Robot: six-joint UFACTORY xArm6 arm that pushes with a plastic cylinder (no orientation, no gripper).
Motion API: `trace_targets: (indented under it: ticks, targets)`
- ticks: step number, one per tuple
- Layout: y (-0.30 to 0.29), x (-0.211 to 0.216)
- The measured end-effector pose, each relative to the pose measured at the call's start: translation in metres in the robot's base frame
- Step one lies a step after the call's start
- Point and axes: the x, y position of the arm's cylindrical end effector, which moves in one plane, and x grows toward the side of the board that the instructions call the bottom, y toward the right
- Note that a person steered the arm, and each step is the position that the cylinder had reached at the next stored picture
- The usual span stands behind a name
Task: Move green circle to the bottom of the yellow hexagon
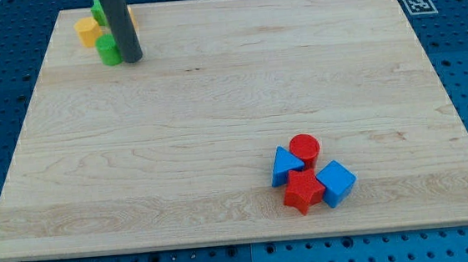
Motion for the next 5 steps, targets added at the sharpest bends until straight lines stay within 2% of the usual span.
trace_targets:
  ticks: [3,4,5]
  targets:
    - [-0.031,0.0]
    - [-0.021,0.0]
    - [0.045,0.0]
